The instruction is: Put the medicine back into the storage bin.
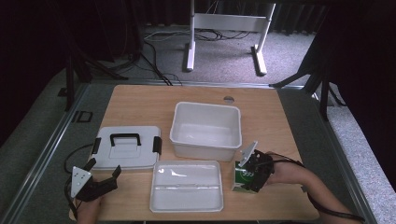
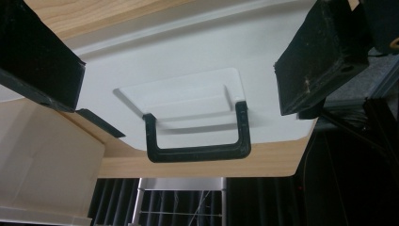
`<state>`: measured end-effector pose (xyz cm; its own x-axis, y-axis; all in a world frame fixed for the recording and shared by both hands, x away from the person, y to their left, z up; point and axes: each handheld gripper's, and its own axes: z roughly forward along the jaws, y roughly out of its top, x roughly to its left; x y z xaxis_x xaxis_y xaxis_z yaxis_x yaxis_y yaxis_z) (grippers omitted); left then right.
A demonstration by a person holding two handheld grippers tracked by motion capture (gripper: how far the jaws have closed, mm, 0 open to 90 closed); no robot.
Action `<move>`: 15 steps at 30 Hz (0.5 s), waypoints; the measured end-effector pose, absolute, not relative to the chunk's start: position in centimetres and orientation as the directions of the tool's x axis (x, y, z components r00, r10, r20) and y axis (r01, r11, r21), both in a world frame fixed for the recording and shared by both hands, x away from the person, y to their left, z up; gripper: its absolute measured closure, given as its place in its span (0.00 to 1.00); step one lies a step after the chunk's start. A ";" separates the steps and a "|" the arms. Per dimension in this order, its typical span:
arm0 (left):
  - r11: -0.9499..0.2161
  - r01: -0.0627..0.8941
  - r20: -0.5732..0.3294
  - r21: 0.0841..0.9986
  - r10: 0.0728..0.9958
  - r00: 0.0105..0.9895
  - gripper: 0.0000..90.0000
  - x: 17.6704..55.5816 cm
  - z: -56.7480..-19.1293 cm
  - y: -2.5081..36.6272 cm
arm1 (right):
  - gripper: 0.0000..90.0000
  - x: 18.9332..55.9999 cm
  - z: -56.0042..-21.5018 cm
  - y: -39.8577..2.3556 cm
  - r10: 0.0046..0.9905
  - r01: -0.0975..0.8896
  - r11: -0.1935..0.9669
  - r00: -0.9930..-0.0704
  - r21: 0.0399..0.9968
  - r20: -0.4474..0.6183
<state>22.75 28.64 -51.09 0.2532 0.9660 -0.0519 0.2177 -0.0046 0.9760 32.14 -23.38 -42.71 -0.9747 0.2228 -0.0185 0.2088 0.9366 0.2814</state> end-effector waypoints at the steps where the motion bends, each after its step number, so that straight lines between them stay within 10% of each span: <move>1: -0.004 0.217 -0.052 0.976 0.966 0.253 0.02 22.8 -51.1 28.6 | 0.15 32.1 -42.6 -23.4 0.230 0.218 0.934 -0.973 0.282 -0.011; 15: -0.005 0.219 -0.052 0.976 0.966 0.254 0.02 22.8 -51.1 28.6 | 0.16 32.2 -38.2 -25.7 0.270 0.240 0.919 -0.961 0.314 -0.055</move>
